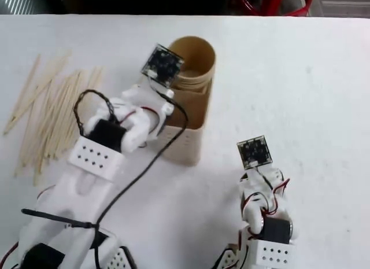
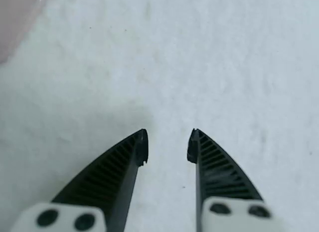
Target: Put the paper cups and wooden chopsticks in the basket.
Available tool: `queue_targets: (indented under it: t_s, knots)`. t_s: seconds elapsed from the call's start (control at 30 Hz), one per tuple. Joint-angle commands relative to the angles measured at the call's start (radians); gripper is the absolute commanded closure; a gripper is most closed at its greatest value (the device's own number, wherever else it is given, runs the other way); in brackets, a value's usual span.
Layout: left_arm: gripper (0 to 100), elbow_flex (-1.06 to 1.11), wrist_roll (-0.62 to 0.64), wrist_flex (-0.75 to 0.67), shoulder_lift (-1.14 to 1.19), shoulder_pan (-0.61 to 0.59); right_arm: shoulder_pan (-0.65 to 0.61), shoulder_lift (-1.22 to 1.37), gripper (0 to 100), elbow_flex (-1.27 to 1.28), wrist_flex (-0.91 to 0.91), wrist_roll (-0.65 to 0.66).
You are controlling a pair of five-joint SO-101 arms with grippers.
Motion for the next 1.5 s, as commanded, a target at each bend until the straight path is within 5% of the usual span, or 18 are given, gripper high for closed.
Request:
queue_targets:
  t_s: [0.0, 0.4, 0.83, 1.23, 1.47]
  knots:
    - [98, -0.141, -0.008, 0.080, -0.027, -0.096, 0.001, -0.008, 85.4, 0.008, -0.021, -0.009]
    - [98, -0.186, -0.064, 0.249, -0.028, -0.174, 0.001, -0.008, 85.4, 0.008, -0.021, -0.009]
    - [98, -0.103, 0.193, 0.281, -0.028, -0.202, -0.001, -0.008, 85.4, 0.008, -0.021, -0.009]
    - [98, -0.110, 0.199, 0.285, -0.038, -0.193, -0.002, -0.008, 85.4, 0.008, -0.021, -0.009]
    - [83, -0.207, 0.166, 0.358, -0.039, -0.194, -0.002, -0.008, 85.4, 0.008, -0.021, -0.009]
